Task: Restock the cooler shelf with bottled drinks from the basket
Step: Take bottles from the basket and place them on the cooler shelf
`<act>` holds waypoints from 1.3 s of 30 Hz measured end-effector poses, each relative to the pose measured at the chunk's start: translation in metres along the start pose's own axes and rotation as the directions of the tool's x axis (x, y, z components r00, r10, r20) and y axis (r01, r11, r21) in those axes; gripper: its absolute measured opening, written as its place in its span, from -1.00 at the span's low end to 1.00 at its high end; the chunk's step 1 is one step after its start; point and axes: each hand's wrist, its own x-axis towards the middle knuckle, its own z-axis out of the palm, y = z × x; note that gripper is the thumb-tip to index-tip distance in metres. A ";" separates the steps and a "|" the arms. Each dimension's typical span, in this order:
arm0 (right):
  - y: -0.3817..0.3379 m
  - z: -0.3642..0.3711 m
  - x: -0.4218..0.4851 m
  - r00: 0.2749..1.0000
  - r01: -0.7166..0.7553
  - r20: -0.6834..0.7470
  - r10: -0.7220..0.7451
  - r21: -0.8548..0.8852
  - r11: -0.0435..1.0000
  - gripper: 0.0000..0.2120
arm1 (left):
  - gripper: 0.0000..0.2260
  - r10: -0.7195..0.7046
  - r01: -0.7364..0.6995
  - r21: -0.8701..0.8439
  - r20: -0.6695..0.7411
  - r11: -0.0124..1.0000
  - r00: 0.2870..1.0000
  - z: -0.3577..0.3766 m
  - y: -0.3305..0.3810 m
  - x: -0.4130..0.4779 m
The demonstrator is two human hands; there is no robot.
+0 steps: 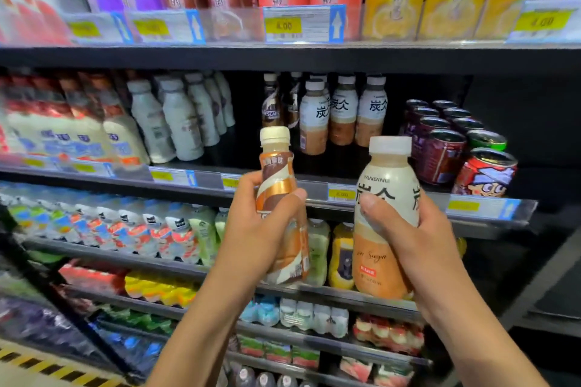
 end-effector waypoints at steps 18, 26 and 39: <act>0.001 0.049 0.147 0.988 -0.027 -0.154 0.019 -0.055 0.998 -0.66 | -0.72 0.055 -0.053 0.147 -0.009 0.988 0.998 0.000 -0.005 0.183; 0.019 0.054 0.203 0.965 -0.028 -0.264 0.004 -0.085 0.996 0.03 | -0.68 -0.029 0.029 0.066 -0.003 0.997 1.000 0.014 -0.036 0.256; 0.047 0.040 0.246 0.969 -0.090 -0.245 0.022 -0.269 0.959 -0.36 | -0.49 -0.047 0.031 0.180 0.086 0.983 0.995 0.011 -0.060 0.298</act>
